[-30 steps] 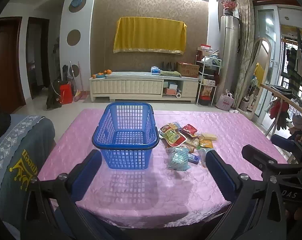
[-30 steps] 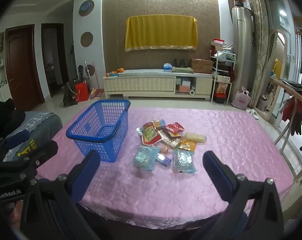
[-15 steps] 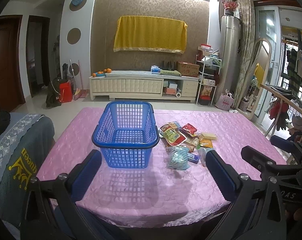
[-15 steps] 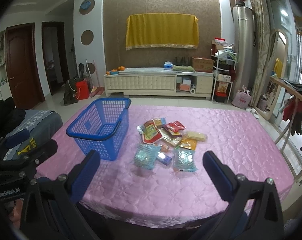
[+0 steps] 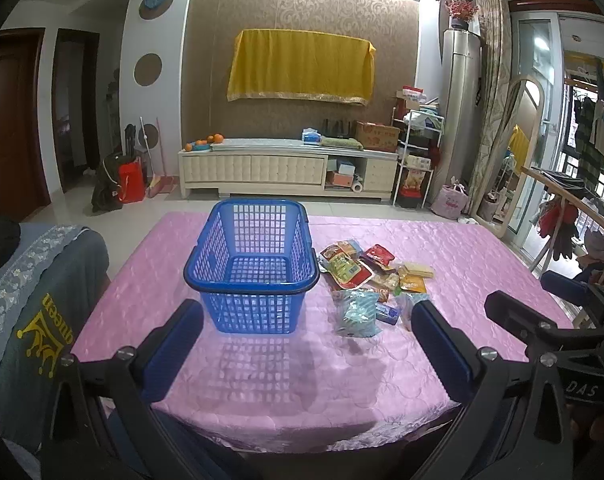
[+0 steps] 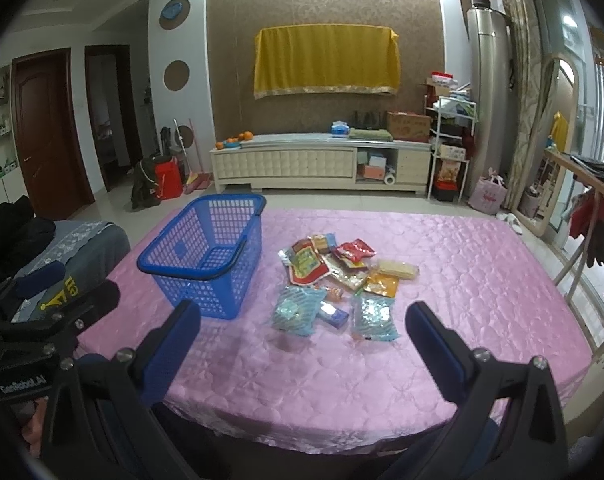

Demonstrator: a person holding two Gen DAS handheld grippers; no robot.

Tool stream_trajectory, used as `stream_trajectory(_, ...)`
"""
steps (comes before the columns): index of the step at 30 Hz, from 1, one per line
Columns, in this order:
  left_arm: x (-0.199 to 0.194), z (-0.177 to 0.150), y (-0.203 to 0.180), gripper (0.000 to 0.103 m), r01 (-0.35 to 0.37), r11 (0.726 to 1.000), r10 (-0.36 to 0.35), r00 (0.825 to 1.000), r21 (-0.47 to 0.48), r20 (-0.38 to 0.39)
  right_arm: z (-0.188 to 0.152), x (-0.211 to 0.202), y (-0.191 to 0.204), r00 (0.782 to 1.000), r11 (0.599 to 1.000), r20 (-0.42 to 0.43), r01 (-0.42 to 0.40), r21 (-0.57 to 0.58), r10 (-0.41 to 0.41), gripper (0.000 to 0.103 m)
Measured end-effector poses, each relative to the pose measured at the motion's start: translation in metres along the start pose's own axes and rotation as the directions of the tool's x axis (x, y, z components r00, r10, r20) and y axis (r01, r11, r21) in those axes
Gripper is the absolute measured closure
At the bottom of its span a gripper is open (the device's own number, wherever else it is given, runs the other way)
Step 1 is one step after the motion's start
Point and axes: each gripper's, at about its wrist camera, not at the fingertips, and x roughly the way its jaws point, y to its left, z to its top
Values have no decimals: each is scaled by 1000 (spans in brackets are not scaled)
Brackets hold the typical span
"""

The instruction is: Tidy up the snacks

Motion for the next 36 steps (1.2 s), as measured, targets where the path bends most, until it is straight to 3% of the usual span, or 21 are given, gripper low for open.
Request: stream_trajectory(36, -7, 7, 3, 0, 14, 1000, -14, 1000, 0, 5, 1, -6, 1, 1000, 1000, 8, -14, -17, 15, 0)
